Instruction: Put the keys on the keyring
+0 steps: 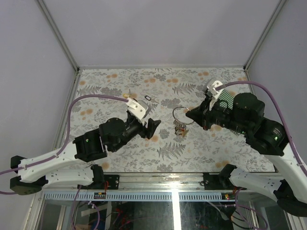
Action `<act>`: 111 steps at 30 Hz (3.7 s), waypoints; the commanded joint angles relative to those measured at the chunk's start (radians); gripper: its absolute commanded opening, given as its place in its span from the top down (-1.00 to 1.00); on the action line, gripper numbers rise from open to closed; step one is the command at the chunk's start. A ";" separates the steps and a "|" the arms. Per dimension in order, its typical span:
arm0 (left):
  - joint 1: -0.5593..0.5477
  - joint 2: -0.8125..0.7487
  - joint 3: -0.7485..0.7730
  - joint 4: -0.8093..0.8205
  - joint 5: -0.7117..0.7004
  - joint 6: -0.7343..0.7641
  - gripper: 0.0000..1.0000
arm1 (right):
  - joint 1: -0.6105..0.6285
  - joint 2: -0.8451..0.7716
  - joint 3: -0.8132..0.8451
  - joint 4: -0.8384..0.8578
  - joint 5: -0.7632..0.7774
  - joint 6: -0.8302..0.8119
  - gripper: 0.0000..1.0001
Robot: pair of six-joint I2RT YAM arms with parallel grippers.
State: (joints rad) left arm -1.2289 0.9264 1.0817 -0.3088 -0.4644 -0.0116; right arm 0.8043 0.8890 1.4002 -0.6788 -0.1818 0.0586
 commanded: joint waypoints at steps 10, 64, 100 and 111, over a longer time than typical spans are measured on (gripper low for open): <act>-0.017 -0.028 -0.113 0.391 0.041 0.142 -0.23 | 0.002 0.095 0.245 -0.099 0.062 0.067 1.00; -0.030 0.103 -0.060 0.443 0.067 0.164 -0.10 | 0.003 0.080 0.224 -0.026 0.017 0.117 1.00; -0.030 0.127 -0.040 0.459 0.073 0.196 0.15 | 0.002 0.084 0.200 -0.004 -0.015 0.136 1.00; -0.030 0.133 -0.035 0.478 0.085 0.203 0.12 | 0.002 0.079 0.189 -0.003 -0.016 0.137 1.00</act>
State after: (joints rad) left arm -1.2507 1.0565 1.0103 0.0769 -0.3813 0.1783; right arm 0.8043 0.9844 1.5806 -0.7647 -0.1772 0.1837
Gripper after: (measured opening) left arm 0.438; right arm 0.034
